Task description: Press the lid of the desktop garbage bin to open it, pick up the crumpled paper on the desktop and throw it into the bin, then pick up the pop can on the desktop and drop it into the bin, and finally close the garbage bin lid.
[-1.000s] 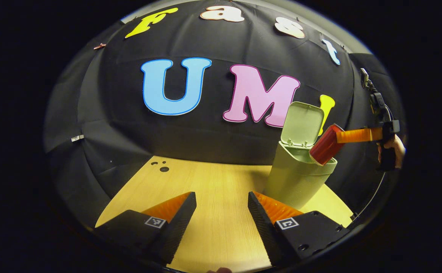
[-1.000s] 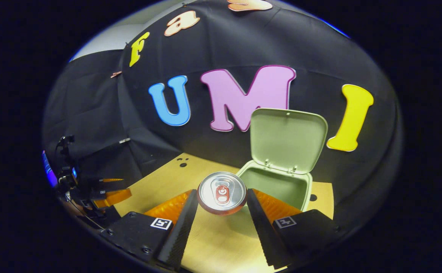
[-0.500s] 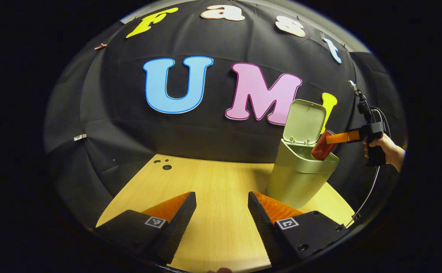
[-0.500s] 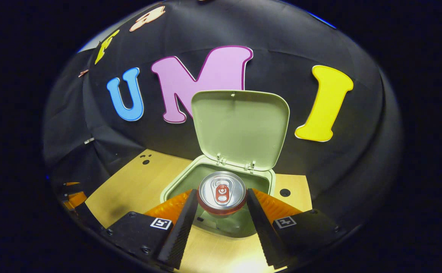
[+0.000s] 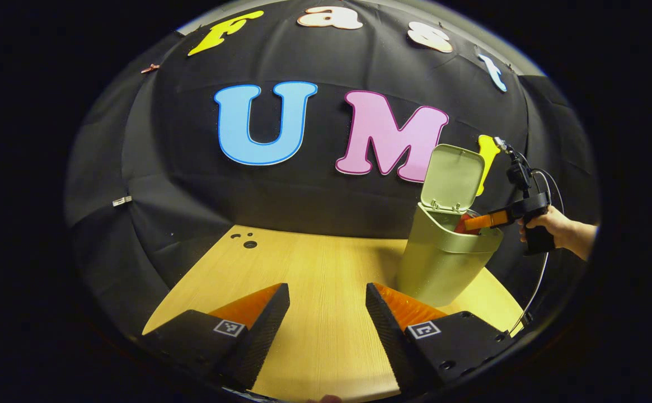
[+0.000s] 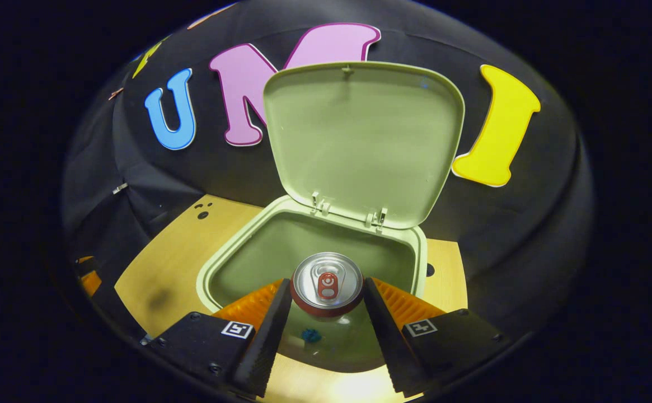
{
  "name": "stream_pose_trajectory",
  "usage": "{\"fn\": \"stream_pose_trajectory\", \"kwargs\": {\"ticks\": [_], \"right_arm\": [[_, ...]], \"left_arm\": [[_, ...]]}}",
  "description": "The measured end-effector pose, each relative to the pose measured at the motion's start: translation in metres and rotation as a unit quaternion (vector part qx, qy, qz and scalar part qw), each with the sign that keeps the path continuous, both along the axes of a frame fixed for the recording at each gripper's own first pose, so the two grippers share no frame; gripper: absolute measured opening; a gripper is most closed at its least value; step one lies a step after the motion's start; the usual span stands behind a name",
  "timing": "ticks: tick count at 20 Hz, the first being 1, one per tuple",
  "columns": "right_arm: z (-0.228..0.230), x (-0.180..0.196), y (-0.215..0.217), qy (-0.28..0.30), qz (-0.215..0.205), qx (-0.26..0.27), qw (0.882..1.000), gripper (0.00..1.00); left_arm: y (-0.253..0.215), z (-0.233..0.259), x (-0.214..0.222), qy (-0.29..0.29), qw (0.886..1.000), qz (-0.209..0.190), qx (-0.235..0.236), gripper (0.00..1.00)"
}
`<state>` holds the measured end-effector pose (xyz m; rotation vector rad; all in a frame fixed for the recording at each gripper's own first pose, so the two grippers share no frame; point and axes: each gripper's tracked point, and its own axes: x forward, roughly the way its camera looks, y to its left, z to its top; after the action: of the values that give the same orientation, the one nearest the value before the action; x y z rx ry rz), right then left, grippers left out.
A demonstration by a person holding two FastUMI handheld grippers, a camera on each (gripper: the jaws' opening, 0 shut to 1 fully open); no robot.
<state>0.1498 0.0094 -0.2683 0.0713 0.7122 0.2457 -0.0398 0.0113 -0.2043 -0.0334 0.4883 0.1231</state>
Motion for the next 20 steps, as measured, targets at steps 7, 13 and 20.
{"fn": "stream_pose_trajectory", "kwargs": {"ticks": [7, 13, 20], "right_arm": [[-0.012, 0.004, 0.001, 0.014, -0.001, 0.001, 1.0, 0.84], [-0.012, 0.001, 0.0, 0.015, 0.002, -0.004, 1.0, 0.84], [0.014, -0.006, -0.003, -0.009, -0.009, 0.017, 1.0, 0.84]], "left_arm": [[0.001, -0.004, -0.002, 0.005, 1.0, 0.005, -0.002, 0.9], [0.004, -0.003, -0.001, 0.004, 1.0, 0.005, -0.001, 0.9], [-0.001, -0.003, -0.003, 0.006, 1.0, -0.003, -0.002, 0.9]]}}
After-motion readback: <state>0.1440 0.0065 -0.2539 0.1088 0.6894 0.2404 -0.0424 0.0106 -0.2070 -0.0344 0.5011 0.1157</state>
